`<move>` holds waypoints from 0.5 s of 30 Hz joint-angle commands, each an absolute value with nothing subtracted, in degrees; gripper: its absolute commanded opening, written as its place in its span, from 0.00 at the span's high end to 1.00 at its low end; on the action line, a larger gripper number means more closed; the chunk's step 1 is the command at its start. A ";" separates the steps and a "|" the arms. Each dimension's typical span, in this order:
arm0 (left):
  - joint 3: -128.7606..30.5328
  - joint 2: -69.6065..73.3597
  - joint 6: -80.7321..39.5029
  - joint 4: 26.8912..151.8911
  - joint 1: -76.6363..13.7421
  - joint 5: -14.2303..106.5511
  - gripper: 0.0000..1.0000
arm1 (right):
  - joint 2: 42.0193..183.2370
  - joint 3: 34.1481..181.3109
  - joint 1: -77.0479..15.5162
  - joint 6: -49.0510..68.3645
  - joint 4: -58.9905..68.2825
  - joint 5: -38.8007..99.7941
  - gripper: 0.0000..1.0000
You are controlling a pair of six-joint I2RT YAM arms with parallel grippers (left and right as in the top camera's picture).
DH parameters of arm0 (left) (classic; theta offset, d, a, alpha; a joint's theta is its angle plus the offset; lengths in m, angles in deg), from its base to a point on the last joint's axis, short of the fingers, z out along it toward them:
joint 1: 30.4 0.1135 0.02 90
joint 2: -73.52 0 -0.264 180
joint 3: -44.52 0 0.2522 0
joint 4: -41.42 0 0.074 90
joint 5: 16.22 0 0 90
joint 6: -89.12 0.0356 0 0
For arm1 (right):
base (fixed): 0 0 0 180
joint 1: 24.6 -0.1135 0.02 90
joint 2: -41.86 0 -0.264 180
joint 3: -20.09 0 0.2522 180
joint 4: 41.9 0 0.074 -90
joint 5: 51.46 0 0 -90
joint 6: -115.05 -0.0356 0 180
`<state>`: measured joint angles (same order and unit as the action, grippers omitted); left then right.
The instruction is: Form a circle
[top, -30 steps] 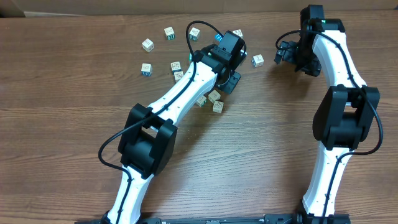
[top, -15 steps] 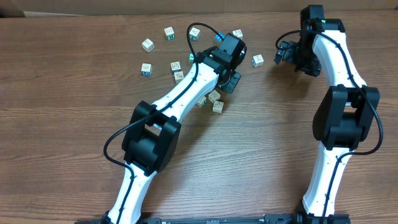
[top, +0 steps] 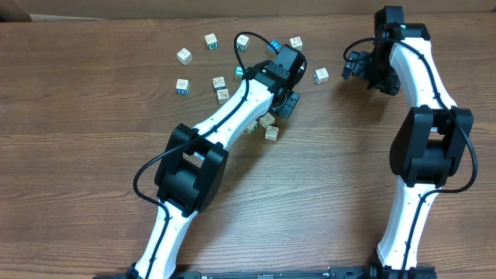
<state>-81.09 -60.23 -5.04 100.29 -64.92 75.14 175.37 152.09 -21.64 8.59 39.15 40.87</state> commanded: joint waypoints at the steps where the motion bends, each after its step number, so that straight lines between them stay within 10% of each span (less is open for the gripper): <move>1: -81.46 -61.19 -5.65 100.07 -65.03 75.75 0.96 | 173.97 153.33 -21.58 8.32 39.02 41.00 0.00; 15: -81.05 -63.36 -5.65 99.48 -65.16 75.84 0.96 | 173.97 153.33 -21.58 8.32 39.02 41.00 0.00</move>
